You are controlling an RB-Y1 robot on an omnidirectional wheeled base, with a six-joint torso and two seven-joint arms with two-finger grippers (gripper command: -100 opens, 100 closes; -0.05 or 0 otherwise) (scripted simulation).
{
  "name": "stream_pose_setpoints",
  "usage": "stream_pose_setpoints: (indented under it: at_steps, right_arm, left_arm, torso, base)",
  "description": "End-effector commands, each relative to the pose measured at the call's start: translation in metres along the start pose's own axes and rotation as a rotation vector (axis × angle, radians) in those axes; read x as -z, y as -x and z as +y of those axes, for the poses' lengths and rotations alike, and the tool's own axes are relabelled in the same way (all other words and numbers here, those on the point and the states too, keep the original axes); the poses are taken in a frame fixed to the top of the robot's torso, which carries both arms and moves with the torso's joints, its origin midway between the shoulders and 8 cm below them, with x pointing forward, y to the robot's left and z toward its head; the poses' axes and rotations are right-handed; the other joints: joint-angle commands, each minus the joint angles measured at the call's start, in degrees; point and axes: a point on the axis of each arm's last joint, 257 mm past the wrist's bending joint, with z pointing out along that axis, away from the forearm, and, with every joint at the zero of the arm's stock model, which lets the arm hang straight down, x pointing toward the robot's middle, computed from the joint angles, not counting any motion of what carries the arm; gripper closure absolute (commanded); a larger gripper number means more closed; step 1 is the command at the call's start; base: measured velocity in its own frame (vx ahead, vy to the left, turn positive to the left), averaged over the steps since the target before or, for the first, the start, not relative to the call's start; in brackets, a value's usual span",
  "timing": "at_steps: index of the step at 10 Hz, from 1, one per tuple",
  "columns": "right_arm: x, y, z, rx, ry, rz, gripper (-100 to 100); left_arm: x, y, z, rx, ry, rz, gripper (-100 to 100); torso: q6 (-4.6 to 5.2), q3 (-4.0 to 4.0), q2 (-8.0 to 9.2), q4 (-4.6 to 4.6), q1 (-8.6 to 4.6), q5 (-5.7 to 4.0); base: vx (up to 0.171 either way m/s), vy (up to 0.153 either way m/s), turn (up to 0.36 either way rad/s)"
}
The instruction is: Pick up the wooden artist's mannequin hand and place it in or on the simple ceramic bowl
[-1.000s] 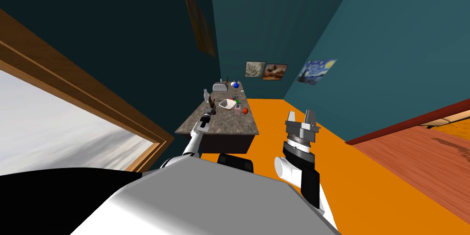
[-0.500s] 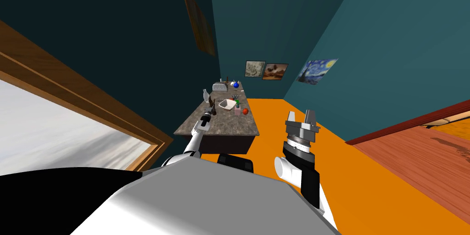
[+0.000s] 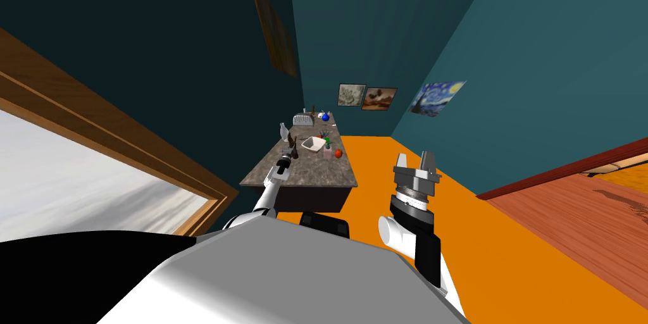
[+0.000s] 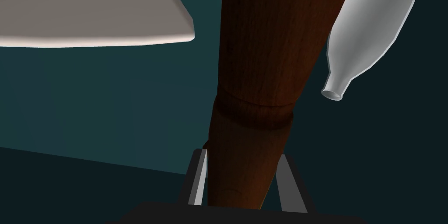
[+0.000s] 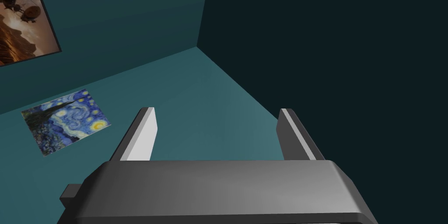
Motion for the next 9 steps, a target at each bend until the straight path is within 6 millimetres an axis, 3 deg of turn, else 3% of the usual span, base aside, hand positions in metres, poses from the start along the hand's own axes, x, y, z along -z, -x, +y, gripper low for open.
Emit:
stream_pose_setpoints:
  at_steps: [1, 4, 9]
  right_arm:
    - [0.000, 0.000, 0.000, 0.000, 0.000, 0.000, 0]
    - [0.000, 0.000, 0.000, 0.000, 0.000, 0.000, 0]
    - [0.000, 0.000, 0.000, -0.001, 0.000, 0.000, 0]
  left_arm:
    - [-0.001, 0.002, 0.002, 0.002, 0.002, -0.001, 100]
    - [-0.004, 0.009, 0.006, 0.012, 0.010, -0.011, 100]
    - [-0.026, 0.044, 0.007, 0.079, 0.034, -0.057, 100]
  torso:
    - [0.00, 0.00, 0.00, 0.00, 0.00, 0.00]
    - [-0.22, 0.36, 1.02, -0.26, -0.28, 0.24]
    - [-0.32, 0.54, 1.32, -0.19, -0.33, 0.30]
  base:
    - [-0.136, -0.061, 0.042]
    - [-0.211, -0.100, 0.056]
    - [-0.236, -0.121, 0.076]
